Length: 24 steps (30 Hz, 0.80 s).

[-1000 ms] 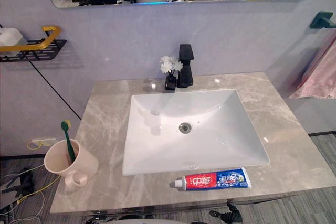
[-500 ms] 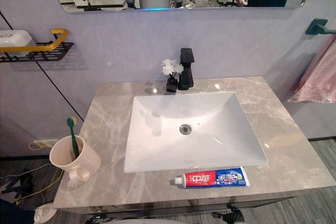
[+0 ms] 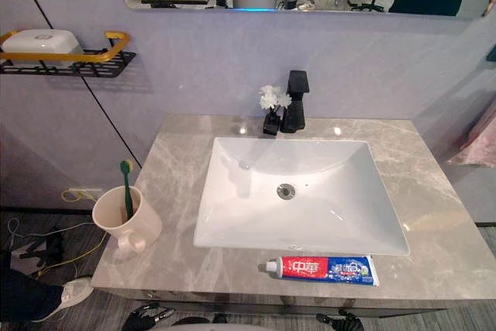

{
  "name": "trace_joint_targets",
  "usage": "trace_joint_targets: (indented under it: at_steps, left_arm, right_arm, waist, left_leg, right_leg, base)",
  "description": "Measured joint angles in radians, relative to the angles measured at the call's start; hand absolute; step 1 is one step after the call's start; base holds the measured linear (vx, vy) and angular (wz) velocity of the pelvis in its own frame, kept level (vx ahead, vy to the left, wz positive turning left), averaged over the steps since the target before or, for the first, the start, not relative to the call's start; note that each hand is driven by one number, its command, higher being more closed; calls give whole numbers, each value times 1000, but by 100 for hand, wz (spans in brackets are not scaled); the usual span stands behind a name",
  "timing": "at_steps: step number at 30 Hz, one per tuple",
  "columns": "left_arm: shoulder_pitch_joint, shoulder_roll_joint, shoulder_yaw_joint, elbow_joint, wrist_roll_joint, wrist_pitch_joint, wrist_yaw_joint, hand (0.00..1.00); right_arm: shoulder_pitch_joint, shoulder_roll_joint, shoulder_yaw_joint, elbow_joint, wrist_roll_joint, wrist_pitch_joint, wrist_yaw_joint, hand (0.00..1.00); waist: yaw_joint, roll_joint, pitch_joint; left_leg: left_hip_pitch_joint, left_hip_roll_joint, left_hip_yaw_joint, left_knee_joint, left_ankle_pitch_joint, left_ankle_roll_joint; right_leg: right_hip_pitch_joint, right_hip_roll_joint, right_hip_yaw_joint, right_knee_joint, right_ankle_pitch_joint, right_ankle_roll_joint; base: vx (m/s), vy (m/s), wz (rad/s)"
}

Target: Organize washtable

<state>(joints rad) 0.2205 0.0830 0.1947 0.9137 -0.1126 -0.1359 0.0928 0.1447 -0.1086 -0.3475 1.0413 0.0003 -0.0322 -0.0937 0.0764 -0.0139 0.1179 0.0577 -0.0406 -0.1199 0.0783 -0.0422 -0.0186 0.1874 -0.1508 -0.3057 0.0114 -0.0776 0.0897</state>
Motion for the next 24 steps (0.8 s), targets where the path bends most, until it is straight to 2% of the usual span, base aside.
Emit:
trace_joint_targets:
  at_steps: [4, 6, 10, 11, 12, 14, 18, 20, 24]
  left_arm:
    - [-17, 14, 57, -27, -3, 0, 2, 0]
    - [-28, 46, 87, -83, -2, 1, 4, 0]
    - [-40, 139, 196, -248, -2, -2, 40, 0]
    - [-42, 157, 235, -327, -2, -1, 47, 0]
    - [-43, 173, 254, -413, -1, -2, 59, 0]
    - [-41, 179, 297, -566, 1, -3, 69, 0]
    - [-44, 186, 364, -924, 49, -13, 132, 0]
    - [-44, 191, 365, -1028, 63, -21, 150, 0]
    - [-52, 198, 333, -1343, 177, -44, 191, 0]
  right_arm:
    - [15, 2, -16, -7, 3, 8, -1, 0]
    - [19, -3, -26, -7, 3, 15, -9, 0]
    - [23, -22, -25, -11, 2, 20, -11, 0]
    - [25, -29, -25, -22, 2, 20, -11, 0]
    - [45, -33, -25, -51, 2, 20, -10, 0]
    - [65, -40, -27, -81, 2, 21, -10, 0]
    - [89, -39, -29, -87, 3, 21, -7, 0]
    - [96, -39, -29, -87, 3, 21, -6, 0]
    - [111, -38, -38, -92, 27, 21, 7, 0]
  waist:
    - [15, 11, 6]
    - [20, 17, 13]
    - [23, 47, 25]
    - [24, 49, 27]
    - [25, 64, 31]
    - [28, 77, 31]
    - [47, 79, 28]
    - [48, 79, 25]
    - [46, 82, 14]
  left_leg:
    - [-12, -2, -36, 18, 0, -2]
    - [-18, -3, -57, 33, -1, -3]
    - [-31, 5, -77, 58, -12, -18]
    - [-36, 6, -80, 70, -16, -21]
    - [-46, 7, -88, 77, -22, -24]
    - [-53, 8, -95, 79, -26, -22]
    - [-63, 6, -108, 92, -23, -26]
    - [-66, 5, -118, 103, -24, -27]
    - [-82, 4, -139, 132, -25, -28]
  right_leg:
    - [3, 0, -34, 24, -23, 6]
    - [11, 1, -56, 35, -32, 5]
    - [18, 9, -77, 46, -43, 2]
    - [16, 11, -79, 53, -47, 0]
    - [14, 11, -85, 59, -51, 1]
    - [13, 10, -90, 78, -60, 0]
    - [-2, 7, -101, 129, -90, -11]
    - [-1, 8, -109, 136, -93, -16]
    - [-2, 15, -130, 142, -93, -16]
  base:
    - [-22, -18, 26]
    - [-22, -20, 30]
    - [-27, -27, 16]
    - [-54, -20, 12]
    - [-51, -8, 13]
    - [-37, -18, 13]
    - [-3, -27, 10]
    - [18, -31, 15]
    - [16, -28, 15]
